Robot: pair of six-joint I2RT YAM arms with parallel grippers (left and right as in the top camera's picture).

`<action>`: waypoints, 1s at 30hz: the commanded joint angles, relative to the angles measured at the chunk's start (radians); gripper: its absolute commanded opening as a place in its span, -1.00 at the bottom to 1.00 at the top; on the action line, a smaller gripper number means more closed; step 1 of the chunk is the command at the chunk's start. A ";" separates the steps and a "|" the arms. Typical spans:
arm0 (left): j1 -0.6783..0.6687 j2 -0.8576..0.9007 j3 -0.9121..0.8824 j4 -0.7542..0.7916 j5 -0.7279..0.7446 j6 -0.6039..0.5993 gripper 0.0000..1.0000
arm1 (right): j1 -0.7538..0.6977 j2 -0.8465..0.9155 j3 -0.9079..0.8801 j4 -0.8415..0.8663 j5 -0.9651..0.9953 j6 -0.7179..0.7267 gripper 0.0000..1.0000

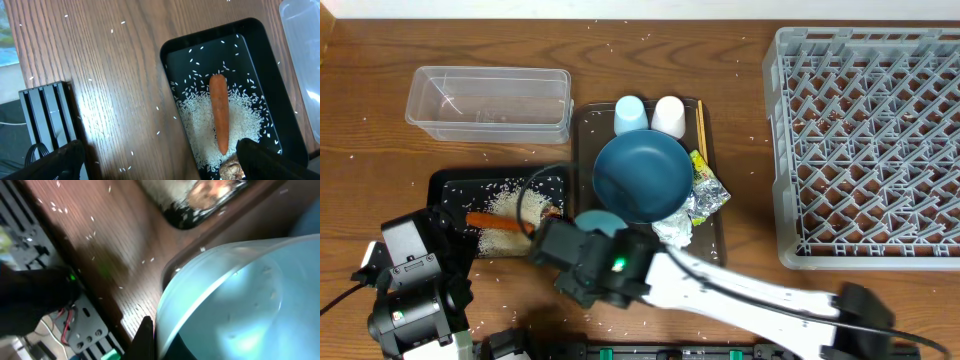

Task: Sort waste into correct bins and load items into the dishwasher rack
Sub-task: 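Lift the bowl and carry it right toward the grey dish rack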

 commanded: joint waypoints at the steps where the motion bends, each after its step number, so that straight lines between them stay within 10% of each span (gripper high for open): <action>1: 0.005 0.001 0.016 -0.005 -0.009 0.013 0.96 | -0.081 -0.062 0.017 -0.025 0.004 -0.050 -0.98; 12: 0.005 0.001 0.016 -0.005 -0.009 0.013 0.96 | -0.591 -0.180 0.017 -0.089 -0.143 -0.184 -0.98; 30: 0.005 0.001 0.016 -0.005 -0.009 0.013 0.96 | -1.545 -0.098 0.016 0.074 -0.948 -0.394 -0.98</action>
